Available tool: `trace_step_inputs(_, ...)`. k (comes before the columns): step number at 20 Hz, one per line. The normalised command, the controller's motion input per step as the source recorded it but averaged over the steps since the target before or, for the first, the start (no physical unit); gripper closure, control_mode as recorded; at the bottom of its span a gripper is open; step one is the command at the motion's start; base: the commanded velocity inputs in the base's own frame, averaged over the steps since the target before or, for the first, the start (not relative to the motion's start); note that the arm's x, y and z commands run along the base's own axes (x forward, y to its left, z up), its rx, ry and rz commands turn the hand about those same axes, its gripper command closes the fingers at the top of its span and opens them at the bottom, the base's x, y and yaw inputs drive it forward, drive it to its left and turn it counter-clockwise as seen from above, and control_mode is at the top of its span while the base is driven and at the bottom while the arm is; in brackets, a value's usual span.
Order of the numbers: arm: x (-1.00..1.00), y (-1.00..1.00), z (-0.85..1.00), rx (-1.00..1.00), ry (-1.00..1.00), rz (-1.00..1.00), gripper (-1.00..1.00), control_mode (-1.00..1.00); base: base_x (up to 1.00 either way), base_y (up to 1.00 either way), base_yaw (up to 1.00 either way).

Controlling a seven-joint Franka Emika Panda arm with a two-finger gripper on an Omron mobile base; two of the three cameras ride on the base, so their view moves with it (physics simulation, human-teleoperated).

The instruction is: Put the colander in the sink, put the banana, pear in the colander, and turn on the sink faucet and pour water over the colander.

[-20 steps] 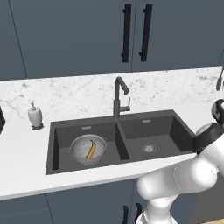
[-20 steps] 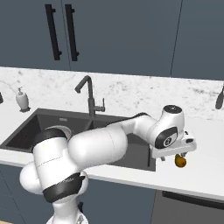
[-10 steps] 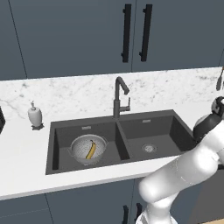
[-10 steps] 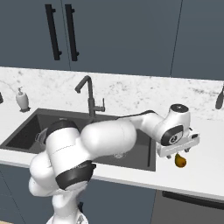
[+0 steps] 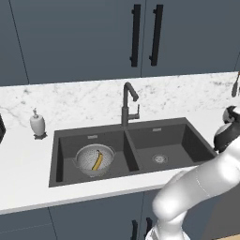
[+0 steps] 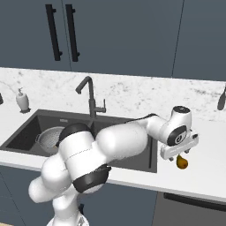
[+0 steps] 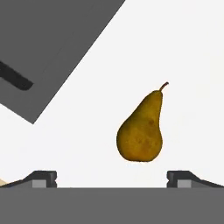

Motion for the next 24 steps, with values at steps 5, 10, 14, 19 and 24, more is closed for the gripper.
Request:
trace_step_inputs(5, 0.36, -0.12, -0.32, 0.0, 0.1, 0.09, -1.0, -1.0, 0.0, 0.0, 0.0)
trace_step_inputs(10, 0.22, -0.16, -0.26, 0.0, 0.08, 0.09, -1.0, -1.0, 0.0, 0.0, 0.0)
trace_step_inputs(14, 0.1, -0.1, -0.25, 0.0, 0.07, 0.1, -1.0, -1.0, 0.0, 0.0, 0.0)
trace_step_inputs(19, 0.0, -0.12, -0.33, 0.03, 0.1, 0.12, -1.0, -1.0, 0.0, 0.0, 0.0)
trace_step_inputs(24, -0.03, -0.13, -0.4, 0.1, 0.05, 0.16, -1.0, -1.0, 0.0, 0.0, 0.0)
